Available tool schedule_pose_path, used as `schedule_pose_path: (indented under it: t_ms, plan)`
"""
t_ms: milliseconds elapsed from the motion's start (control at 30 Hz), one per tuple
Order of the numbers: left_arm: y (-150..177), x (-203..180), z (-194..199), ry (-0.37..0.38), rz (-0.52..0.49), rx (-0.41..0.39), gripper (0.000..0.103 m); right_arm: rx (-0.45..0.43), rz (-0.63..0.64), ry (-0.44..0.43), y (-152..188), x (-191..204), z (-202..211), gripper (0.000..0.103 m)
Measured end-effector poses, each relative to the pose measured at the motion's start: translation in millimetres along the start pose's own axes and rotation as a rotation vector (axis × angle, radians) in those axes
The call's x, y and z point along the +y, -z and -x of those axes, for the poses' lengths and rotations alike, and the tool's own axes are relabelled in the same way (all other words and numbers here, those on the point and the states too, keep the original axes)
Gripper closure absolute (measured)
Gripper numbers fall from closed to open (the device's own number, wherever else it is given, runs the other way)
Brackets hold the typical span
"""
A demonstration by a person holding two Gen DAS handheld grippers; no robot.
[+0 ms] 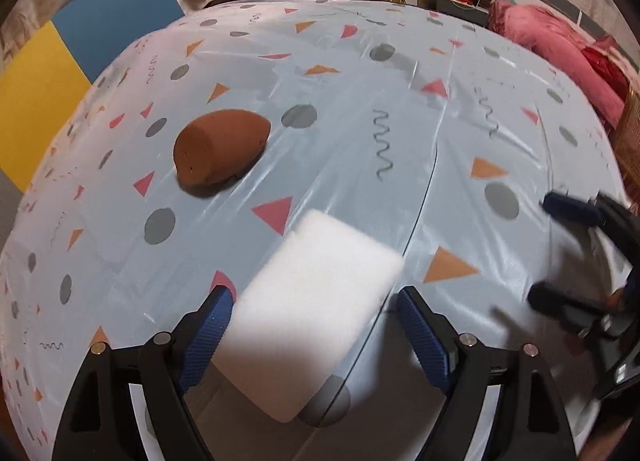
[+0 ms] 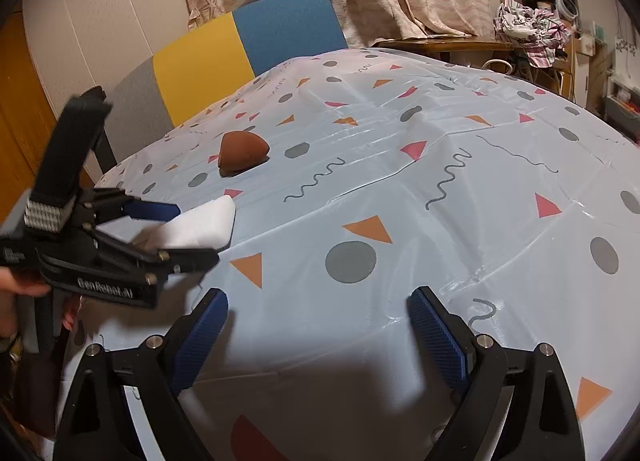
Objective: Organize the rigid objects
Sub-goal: 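Grasp the white foam block with the left gripper and lift it, then grasp the brown egg-shaped makeup sponge with the right gripper and lift it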
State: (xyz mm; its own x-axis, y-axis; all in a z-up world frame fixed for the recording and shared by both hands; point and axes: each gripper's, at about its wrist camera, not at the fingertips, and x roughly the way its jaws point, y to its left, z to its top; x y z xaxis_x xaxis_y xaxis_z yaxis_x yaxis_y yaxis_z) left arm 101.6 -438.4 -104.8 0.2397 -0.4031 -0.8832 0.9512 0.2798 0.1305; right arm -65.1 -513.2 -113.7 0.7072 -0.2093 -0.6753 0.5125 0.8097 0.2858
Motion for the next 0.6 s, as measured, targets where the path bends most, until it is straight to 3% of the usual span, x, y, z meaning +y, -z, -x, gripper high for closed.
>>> schedule_pose_path:
  t_ms: [167,300,600]
  plan:
    - [12.5,-3.1,9.4,-0.001,0.090,-0.009,0.022,-0.001,0.002,0.003,0.5,0.5,-0.3,0.009]
    - [25.8,-10.4,17.7,-0.070,0.208,-0.064,0.029,0.000,0.004,0.007,0.5,1.0,-0.6,0.009]
    - [60.5,-12.5,32.6,-0.220,0.416,-0.133,0.033,0.009,0.012,0.018,0.2,2.4,-1.8,0.009]
